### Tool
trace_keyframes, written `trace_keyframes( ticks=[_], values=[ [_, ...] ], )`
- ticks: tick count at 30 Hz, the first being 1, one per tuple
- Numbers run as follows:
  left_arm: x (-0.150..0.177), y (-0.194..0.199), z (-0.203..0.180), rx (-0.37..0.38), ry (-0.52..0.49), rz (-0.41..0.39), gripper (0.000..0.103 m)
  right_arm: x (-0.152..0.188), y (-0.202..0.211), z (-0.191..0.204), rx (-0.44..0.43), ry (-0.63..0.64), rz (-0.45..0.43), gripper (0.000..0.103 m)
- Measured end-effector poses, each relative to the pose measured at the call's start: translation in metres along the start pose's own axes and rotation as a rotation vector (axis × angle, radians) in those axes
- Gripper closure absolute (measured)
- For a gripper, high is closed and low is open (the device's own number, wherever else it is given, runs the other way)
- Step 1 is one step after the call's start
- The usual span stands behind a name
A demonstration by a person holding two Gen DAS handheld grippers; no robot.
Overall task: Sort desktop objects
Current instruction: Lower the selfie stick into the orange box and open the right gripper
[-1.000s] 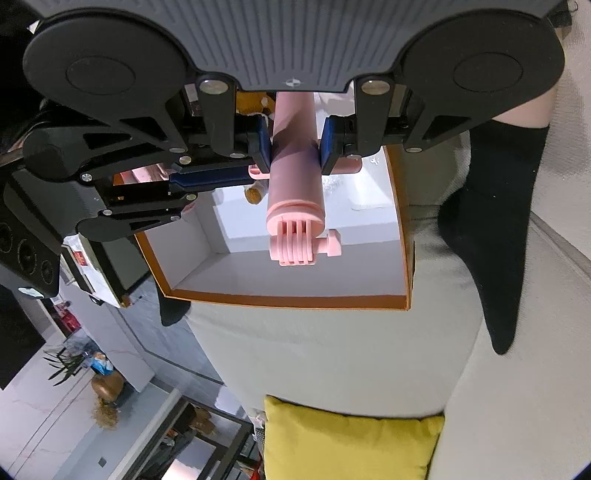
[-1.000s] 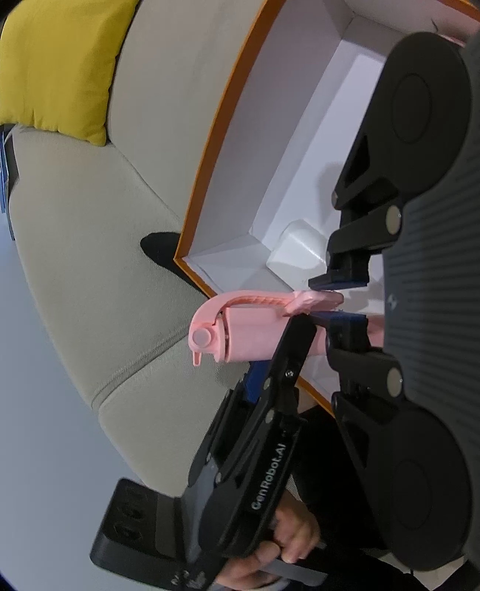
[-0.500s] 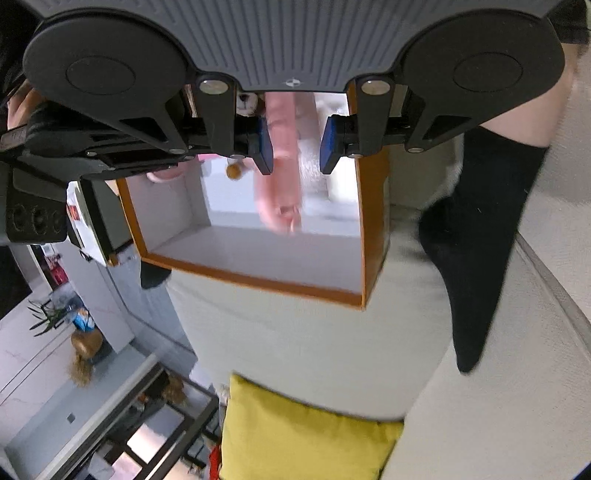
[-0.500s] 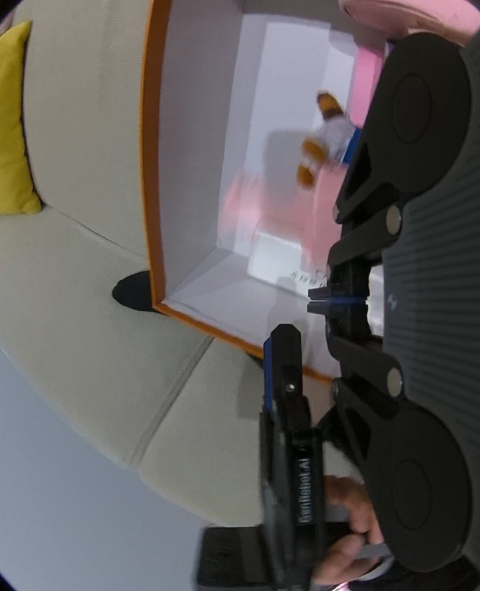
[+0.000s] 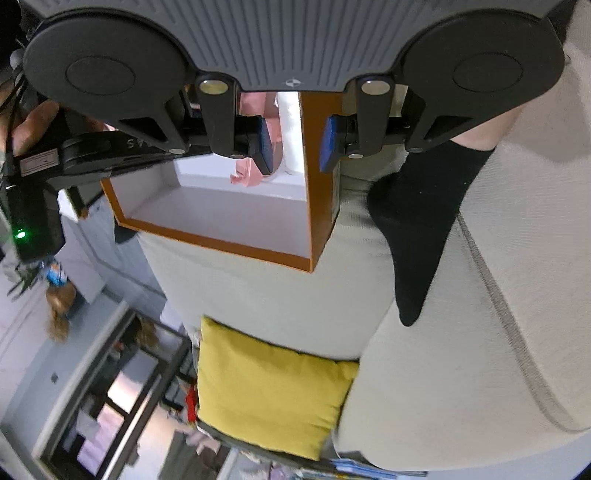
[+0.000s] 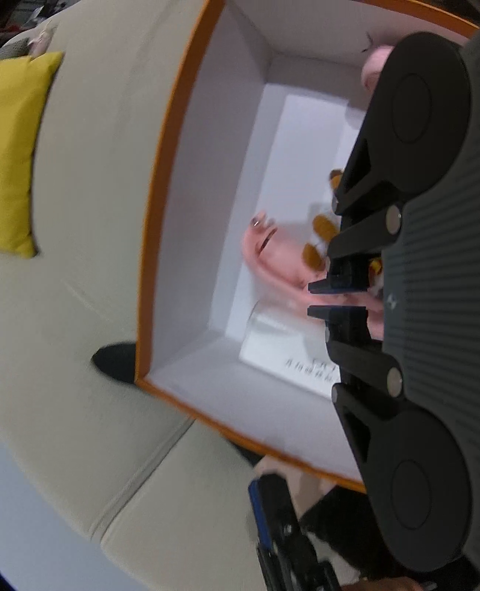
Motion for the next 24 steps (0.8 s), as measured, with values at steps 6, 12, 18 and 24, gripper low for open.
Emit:
trace_keyframes(
  ticks=[6, 12, 18, 24],
  values=[
    [0.005, -0.007, 0.016, 0.043, 0.057, -0.001, 0.073, -0.001, -0.013, -0.003, -0.017, -0.050, 0.054, 0.082],
    [0.009, -0.012, 0.025, 0.062, 0.089, 0.002, 0.073, 0.002, -0.033, -0.014, -0.065, -0.144, 0.082, 0.084],
    [0.012, -0.014, 0.029, 0.061, 0.100, 0.009, 0.073, 0.010, -0.031, -0.029, -0.177, -0.260, 0.047, 0.095],
    [0.013, -0.017, 0.028, 0.061, 0.095, 0.012, 0.073, 0.016, -0.018, -0.035, -0.286, -0.326, 0.003, 0.096]
  ],
)
Point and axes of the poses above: each gripper's, at about its wrist camera, not at the fingertips, and y roughly against the way its jaws point, z to its left, x to its underside, the point moved 3 cm from there along -y, roughly the way its jaws point, and after that the axes turned 8 degrees about y, right-handed, at the moved point
